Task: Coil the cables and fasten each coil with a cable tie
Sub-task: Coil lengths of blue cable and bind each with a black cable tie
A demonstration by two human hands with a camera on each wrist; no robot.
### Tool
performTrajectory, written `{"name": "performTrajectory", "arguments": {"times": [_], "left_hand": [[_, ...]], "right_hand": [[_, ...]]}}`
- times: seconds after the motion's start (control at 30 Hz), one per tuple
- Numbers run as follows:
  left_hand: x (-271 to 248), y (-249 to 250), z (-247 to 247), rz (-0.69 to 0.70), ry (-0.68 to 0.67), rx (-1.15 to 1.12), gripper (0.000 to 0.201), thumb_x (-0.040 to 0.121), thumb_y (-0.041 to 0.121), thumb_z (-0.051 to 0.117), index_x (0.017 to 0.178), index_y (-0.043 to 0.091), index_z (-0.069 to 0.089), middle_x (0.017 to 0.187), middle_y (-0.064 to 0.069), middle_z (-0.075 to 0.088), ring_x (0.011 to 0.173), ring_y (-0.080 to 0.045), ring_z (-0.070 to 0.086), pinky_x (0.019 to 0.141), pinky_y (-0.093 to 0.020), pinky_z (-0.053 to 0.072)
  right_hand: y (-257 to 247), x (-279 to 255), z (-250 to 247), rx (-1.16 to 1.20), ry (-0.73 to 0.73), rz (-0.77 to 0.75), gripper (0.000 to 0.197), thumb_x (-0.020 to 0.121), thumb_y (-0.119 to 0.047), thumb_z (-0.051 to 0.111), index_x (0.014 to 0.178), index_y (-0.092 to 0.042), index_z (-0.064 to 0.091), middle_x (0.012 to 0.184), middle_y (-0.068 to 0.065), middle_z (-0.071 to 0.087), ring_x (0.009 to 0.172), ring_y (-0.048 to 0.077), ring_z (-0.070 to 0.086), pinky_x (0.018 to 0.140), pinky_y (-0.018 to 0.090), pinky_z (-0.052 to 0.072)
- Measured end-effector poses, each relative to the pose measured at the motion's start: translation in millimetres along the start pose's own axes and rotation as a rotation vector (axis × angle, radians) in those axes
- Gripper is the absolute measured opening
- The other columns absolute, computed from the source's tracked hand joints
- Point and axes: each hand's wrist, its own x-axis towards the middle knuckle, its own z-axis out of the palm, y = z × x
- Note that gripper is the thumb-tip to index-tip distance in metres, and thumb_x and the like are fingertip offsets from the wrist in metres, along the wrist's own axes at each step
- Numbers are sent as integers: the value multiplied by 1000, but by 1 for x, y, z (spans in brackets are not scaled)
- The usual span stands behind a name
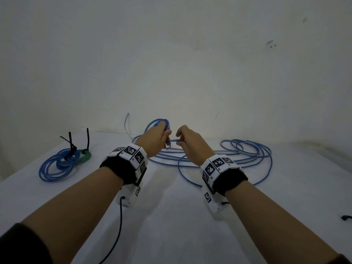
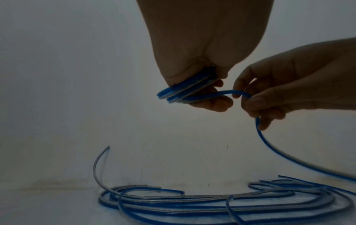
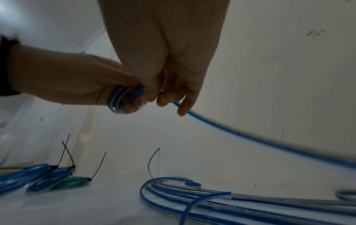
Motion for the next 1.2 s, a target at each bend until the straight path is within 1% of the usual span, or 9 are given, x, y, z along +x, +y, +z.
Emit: {"name": "performTrajectory", "arguments": {"times": [0.1, 0.23, 0.37, 0.47, 0.67, 0.8, 0.93, 1.07, 1.2], "left_hand": [[-1, 5, 1, -34, -76, -30, 28, 100, 19, 31, 74, 16, 39, 63, 0, 55, 57, -15, 48, 64, -37, 44], [0, 13, -2, -121, -85, -220, 34, 99, 20, 35, 70, 13, 49, 56, -1, 50, 47, -10, 46, 53, -26, 37], [1, 11, -7, -169, -128, -259, 38, 99, 21, 35, 69, 9, 55, 53, -2, 49, 35, -2, 42, 45, -18, 36], [-1, 8, -6, -191, -158, -342, 37, 100, 21, 35, 70, 8, 53, 51, 0, 48, 37, -6, 40, 44, -18, 35], [-3, 10, -7, -212, -166, -604, 39, 102, 19, 30, 69, 8, 47, 43, 8, 41, 40, -9, 33, 40, -16, 30], [-3, 18, -4, -257, -263, -669, 41, 102, 23, 28, 74, 6, 52, 43, 5, 41, 40, -12, 36, 42, -18, 32], [-3, 23, -4, -267, -294, -725, 44, 102, 32, 27, 74, 8, 52, 44, 8, 34, 37, -7, 28, 38, -15, 25], [-1, 22, -10, -266, -217, -862, 36, 102, 30, 29, 74, 14, 45, 46, 11, 30, 38, -5, 26, 39, -15, 19], [1, 20, -16, -278, -113, -1002, 34, 102, 30, 27, 76, 16, 44, 49, 10, 34, 41, -6, 30, 42, -16, 22]], "right_hand": [[5, 3, 1, -156, 147, -110, 7, 91, -11, 55, 94, -6, 58, 91, 11, 60, 77, 29, 56, 67, 38, 45], [8, 0, 0, -370, 277, -204, 13, 85, -21, 56, 78, -14, 64, 72, 4, 62, 55, 27, 53, 48, 29, 41], [9, 0, -3, -317, 255, -273, 28, 89, -31, 43, 84, -15, 65, 75, 2, 64, 66, 26, 50, 58, 33, 43], [8, -4, -8, -194, 149, -269, 14, 88, -13, 54, 95, -4, 62, 88, 10, 63, 81, 29, 48, 73, 33, 40], [21, 2, -8, -314, 211, -194, 33, 90, -30, 40, 87, -14, 69, 72, 4, 65, 65, 30, 53, 55, 34, 38], [16, 3, -6, -185, 163, -149, 41, 91, -32, 33, 108, -15, 67, 78, 8, 66, 73, 29, 52, 67, 39, 44], [19, 5, -6, -107, 174, -88, 38, 91, -29, 37, 104, -9, 67, 84, 10, 68, 80, 29, 57, 73, 36, 44], [33, 1, -7, 11, 176, 62, 17, 94, -9, 48, 100, -2, 62, 94, 15, 66, 88, 29, 59, 79, 37, 45], [43, -6, -3, 21, 117, 174, 19, 95, -11, 48, 103, 0, 61, 95, 18, 63, 90, 31, 57, 76, 30, 38]]}}
